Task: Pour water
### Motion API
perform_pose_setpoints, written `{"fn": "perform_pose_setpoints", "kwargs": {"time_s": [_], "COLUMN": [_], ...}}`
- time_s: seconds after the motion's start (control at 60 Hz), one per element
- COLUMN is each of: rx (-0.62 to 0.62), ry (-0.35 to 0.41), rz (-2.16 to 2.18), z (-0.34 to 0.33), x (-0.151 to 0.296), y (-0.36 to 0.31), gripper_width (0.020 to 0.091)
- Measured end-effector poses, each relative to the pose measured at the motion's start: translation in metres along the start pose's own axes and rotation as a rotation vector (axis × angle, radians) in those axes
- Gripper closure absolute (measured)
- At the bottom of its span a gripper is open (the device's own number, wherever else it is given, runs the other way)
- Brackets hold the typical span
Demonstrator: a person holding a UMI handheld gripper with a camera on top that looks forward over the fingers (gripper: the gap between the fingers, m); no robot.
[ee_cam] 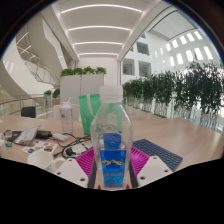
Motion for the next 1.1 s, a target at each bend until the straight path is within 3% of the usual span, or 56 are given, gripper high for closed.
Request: {"fn": "perform_pose_setpoints", "kwargs": {"time_s": [0.183, 0.3, 0.383, 0.433, 0.5, 0.517, 0.733, 1.1], "rx": [-0.009, -0.021, -0.044, -0.054, -0.057, -0.057, -0.085, -0.113], "ry": [-0.079, -0.079, -0.137, -0.167, -0.19, -0.195, -0.198, -0.164], "rz": [-0.006, 0.018, 0.029, 0.037, 0.051, 0.055, 0.032, 0.019], "z": [0.008, 0.009, 0.007, 0.0, -0.013, -0.018, -0.114, -0.336], "x": [-0.048, -0.049, -0.049, -0.045, -0.037, -0.035, 0.006, 0.053], "y": [0.016, 0.012, 0.008, 0.008, 0.003, 0.003, -0.024, -0.143], "gripper_width": [0.0614, 0.0613, 0.0561, 0.0488, 0.0275, 0.0249, 0.0267, 0.0263]}}
Point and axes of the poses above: the point between the fingertips, and its own axes, seen from behind it with the camera up: y to the right, x up, z forward, the way the camera looks, the point moved 7 cm from there along -z, backward, against the way the camera looks, and after that the axes turned 8 degrees about z, right-handed, at the moved point
